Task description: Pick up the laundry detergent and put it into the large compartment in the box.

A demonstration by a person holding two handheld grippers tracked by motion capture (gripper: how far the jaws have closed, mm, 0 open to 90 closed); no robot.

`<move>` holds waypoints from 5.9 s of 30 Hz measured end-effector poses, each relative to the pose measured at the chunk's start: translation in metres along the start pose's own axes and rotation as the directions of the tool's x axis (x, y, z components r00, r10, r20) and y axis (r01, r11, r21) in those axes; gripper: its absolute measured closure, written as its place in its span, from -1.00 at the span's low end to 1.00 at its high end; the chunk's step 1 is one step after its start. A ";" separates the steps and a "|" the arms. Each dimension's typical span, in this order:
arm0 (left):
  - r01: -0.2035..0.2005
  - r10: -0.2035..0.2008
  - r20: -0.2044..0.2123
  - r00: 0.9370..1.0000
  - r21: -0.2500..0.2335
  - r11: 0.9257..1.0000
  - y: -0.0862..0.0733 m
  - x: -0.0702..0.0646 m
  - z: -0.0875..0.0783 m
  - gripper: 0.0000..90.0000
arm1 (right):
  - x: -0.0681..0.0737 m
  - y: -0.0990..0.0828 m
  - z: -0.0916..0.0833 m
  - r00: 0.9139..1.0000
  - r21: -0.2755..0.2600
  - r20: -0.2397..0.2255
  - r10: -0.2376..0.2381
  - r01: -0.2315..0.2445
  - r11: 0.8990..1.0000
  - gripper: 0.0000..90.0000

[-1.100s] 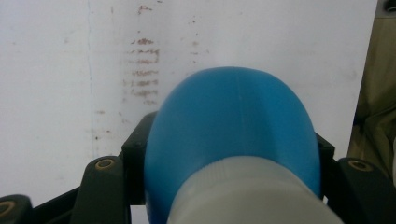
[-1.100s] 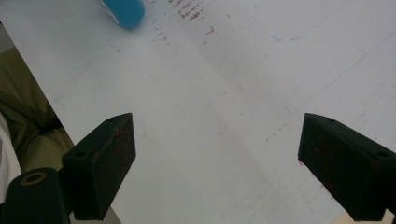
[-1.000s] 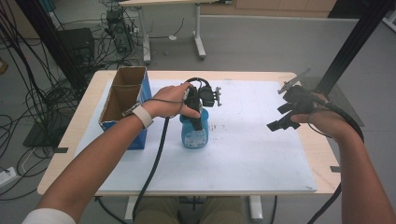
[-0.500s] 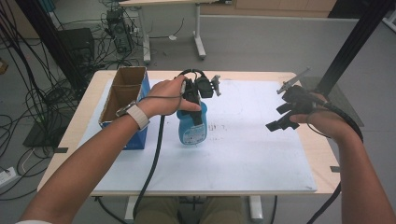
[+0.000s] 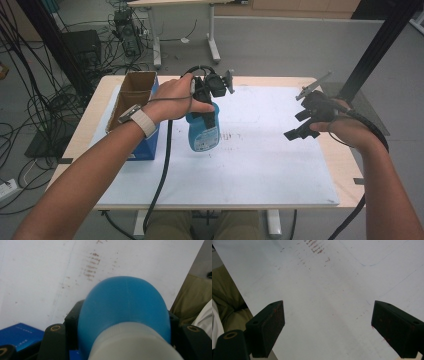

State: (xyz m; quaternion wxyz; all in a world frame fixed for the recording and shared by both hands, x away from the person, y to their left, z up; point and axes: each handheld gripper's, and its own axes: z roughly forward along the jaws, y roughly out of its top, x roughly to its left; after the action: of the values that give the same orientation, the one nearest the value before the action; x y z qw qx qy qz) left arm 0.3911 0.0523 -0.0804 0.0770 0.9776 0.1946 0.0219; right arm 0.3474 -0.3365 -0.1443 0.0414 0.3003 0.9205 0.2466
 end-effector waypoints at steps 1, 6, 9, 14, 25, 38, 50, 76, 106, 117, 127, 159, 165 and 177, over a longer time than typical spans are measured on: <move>0.016 -0.016 -0.002 1.000 -0.002 1.000 -0.001 0.001 -0.003 -0.14 | 0.000 0.000 0.000 1.000 -0.002 -0.001 -0.002 0.002 1.000 -0.74; 0.059 -0.059 -0.031 0.998 -0.016 0.998 -0.007 0.001 -0.016 -0.14 | 0.001 0.003 -0.001 1.000 -0.003 0.000 -0.010 0.010 1.000 -0.74; 0.083 -0.084 -0.043 0.996 -0.017 0.996 -0.009 0.002 -0.022 -0.14 | 0.002 0.005 -0.002 1.000 0.000 0.000 -0.013 0.013 1.000 -0.74; 0.132 -0.133 -0.056 0.990 -0.017 0.991 -0.011 0.003 -0.030 -0.15 | 0.003 0.007 -0.001 1.000 0.001 -0.001 -0.017 0.017 1.000 -0.74; 0.204 -0.205 -0.078 0.976 -0.020 0.979 -0.010 0.002 -0.043 -0.15 | 0.004 0.013 -0.002 1.000 0.003 0.000 -0.027 0.027 1.000 -0.74; 0.301 -0.300 -0.102 0.948 -0.005 0.954 -0.006 0.006 -0.056 -0.16 | 0.002 0.014 0.002 1.000 0.004 -0.007 -0.020 0.020 1.000 -0.74; 0.385 -0.384 -0.102 0.918 -0.010 0.923 -0.007 0.014 -0.066 -0.17 | 0.004 0.017 -0.001 1.000 -0.005 -0.006 -0.017 0.017 1.000 -0.74; 0.552 -0.549 -0.139 0.824 -0.017 0.833 -0.016 0.026 -0.099 -0.17 | 0.004 0.029 0.006 0.998 0.000 -0.019 -0.067 0.067 0.998 -0.74; 0.678 -0.678 -0.133 0.723 -0.049 0.733 -0.035 0.033 -0.120 -0.17 | 0.002 0.036 0.003 0.995 -0.011 -0.024 -0.095 0.095 0.995 -0.72; 0.718 -0.718 -0.129 0.684 -0.056 0.694 -0.041 0.034 -0.131 -0.18 | 0.001 0.035 0.003 0.994 -0.014 -0.027 -0.102 0.102 0.995 -0.73; 0.743 -0.743 -0.123 0.658 -0.058 0.667 -0.052 0.040 -0.138 -0.18 | -0.001 0.039 0.006 0.993 -0.014 -0.035 -0.114 0.114 0.993 -0.72; 0.820 -0.823 -0.137 0.551 -0.095 0.565 -0.087 0.047 -0.153 -0.17 | -0.007 0.045 0.012 0.989 -0.012 -0.053 -0.139 0.139 0.990 -0.73; 0.829 -0.833 -0.139 0.536 -0.100 0.550 -0.093 0.049 -0.154 -0.17 | -0.008 0.047 0.010 0.988 -0.013 -0.052 -0.146 0.145 0.989 -0.73; 0.846 -0.848 -0.154 0.508 -0.099 0.525 -0.101 0.055 -0.155 -0.18 | -0.012 0.049 0.012 0.987 -0.012 -0.060 -0.149 0.148 0.989 -0.73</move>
State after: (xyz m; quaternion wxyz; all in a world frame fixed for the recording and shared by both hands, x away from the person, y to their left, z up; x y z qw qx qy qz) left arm 0.3928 0.1879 0.0567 0.0650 0.7516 0.6525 0.0721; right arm 0.3855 -0.3039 -0.1321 0.0330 0.2231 0.9402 0.2553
